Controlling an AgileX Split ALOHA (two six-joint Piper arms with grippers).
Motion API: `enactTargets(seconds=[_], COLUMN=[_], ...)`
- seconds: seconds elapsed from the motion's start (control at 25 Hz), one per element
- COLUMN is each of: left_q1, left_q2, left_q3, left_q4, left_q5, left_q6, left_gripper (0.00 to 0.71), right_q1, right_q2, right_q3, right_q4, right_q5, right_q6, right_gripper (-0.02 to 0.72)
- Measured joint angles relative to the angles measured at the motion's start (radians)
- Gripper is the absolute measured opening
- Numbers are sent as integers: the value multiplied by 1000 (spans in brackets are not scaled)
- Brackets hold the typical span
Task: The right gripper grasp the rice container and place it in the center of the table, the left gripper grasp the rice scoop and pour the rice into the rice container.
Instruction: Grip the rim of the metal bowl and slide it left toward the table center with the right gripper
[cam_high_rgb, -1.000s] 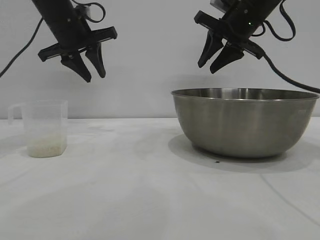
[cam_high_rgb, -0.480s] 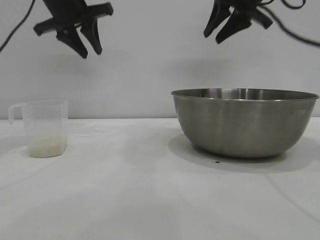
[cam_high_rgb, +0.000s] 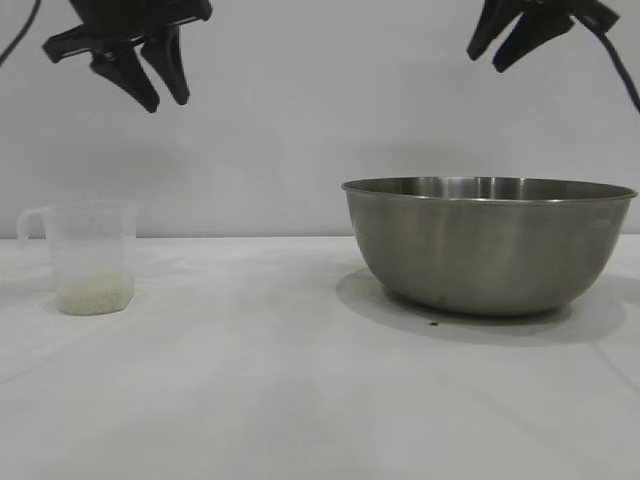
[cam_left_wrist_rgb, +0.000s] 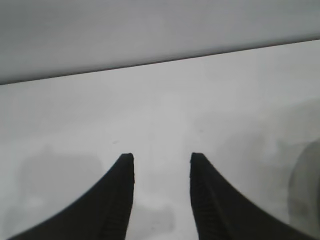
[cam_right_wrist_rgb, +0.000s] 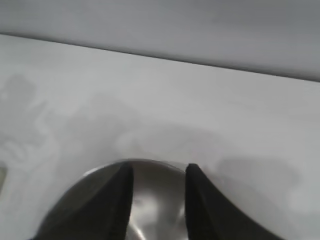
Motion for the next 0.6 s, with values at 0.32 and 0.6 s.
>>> enactTargets(seconds=[0.32,0.6], left_q1=[0,0], left_q2=[-11,-11], left_q3=[129,129], left_q4=[0,0], left_q5=[-28,-21], left_q6=[1,4], left_gripper=[215,215], right_q1=[-9,-81], right_q2=[-13,-13], right_q3=[134,159], right_q4=[6,-183], right_q5=[-10,42], right_q6=[-27,163], right_gripper=[249,249])
